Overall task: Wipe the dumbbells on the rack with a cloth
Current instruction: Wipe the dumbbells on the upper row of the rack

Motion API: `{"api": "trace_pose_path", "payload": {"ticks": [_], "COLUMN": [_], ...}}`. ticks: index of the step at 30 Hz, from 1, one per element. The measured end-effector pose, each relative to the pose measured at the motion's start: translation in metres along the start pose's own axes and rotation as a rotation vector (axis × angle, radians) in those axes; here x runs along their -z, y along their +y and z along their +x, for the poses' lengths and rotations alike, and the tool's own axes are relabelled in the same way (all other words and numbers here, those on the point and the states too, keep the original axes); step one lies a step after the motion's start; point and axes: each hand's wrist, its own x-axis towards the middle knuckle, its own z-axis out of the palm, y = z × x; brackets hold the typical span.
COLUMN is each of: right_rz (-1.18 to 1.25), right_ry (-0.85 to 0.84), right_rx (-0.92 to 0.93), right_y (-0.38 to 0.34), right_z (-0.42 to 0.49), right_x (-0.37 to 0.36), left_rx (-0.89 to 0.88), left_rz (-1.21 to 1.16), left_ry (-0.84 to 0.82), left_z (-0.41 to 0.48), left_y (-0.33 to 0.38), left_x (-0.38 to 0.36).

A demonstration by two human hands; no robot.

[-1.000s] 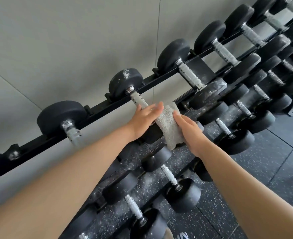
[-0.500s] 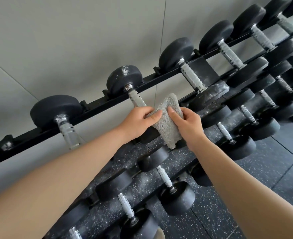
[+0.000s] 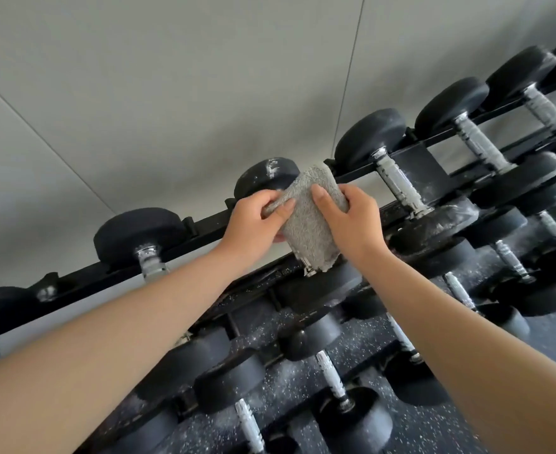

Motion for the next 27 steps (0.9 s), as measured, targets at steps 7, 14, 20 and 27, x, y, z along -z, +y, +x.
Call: {"api": "trace_pose_path", "payload": {"ticks": [7, 14, 20, 27], "right_rz": [-0.026, -0.055, -0.017, -0.247], "right_ry": [0.058, 0.068, -0.031, -0.195], "right_rx": [0.048, -0.069, -0.296, -0.318], "right_y": [-0.032, -0.039, -0.009, 0.007], "right_z": [0.038, 0.052, 0.013, 0.013], "right_x": [-0.037, -0.067, -0.080, -0.085], "left_rx": [-0.223, -0.188, -0.005, -0.589], "left_rz": [0.328, 0.590, 0.810, 1.051], "left_ry": [0.313, 0.464, 0.428, 0.115], "left_z": [0.031, 0.052, 0.058, 0.062], "left_y": [0.010, 0.013, 0.005, 0.003], "left_x": [0.032, 0.054, 0.052, 0.033]}}
